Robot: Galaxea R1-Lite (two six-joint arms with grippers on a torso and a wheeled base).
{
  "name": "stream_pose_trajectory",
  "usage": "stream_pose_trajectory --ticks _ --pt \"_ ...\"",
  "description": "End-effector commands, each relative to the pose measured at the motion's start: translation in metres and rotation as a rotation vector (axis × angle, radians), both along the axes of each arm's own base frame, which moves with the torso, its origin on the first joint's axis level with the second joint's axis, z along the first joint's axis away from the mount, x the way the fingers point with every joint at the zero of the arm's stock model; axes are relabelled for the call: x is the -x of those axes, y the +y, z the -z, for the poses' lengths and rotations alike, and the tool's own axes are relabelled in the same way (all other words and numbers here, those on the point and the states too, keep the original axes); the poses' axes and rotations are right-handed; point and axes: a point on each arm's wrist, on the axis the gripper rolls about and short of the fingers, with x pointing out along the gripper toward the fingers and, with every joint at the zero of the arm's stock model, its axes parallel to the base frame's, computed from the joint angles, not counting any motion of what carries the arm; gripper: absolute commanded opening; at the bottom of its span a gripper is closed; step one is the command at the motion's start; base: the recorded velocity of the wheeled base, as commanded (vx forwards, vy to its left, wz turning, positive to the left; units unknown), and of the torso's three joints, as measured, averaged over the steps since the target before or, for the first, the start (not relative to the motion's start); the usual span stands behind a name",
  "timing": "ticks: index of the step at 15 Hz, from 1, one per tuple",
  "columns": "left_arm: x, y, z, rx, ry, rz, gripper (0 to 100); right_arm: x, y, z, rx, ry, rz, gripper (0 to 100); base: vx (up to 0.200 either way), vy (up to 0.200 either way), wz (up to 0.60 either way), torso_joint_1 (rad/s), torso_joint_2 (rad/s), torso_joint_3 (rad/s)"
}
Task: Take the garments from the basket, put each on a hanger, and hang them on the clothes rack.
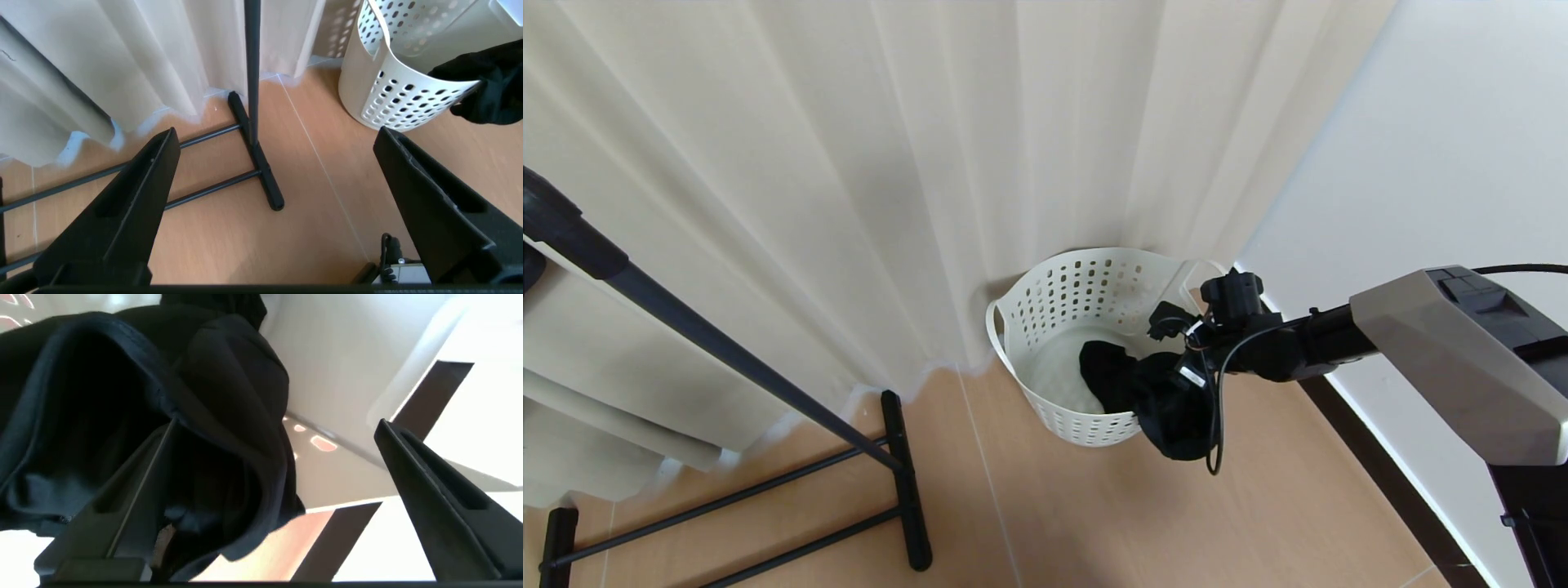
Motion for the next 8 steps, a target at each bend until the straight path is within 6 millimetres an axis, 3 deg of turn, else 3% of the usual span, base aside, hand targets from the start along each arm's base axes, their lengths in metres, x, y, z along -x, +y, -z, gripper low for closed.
stream_pose_trajectory --ticks 1,8 --pt "-0.0001 0.0000 -0.0001 0.001 0.001 -0.001 100 -0.0038 -0.0012 0.0069 0.001 0.006 0.005 100 0.000 0.000 0.00 0.000 0.00 0.000" --pt "-0.0002 0.0000 0.0003 -0.003 0.003 0.000 100 -0.0102 -0.0013 0.0141 0.004 0.003 0.015 100 0.000 0.000 0.00 0.000 0.00 0.000"
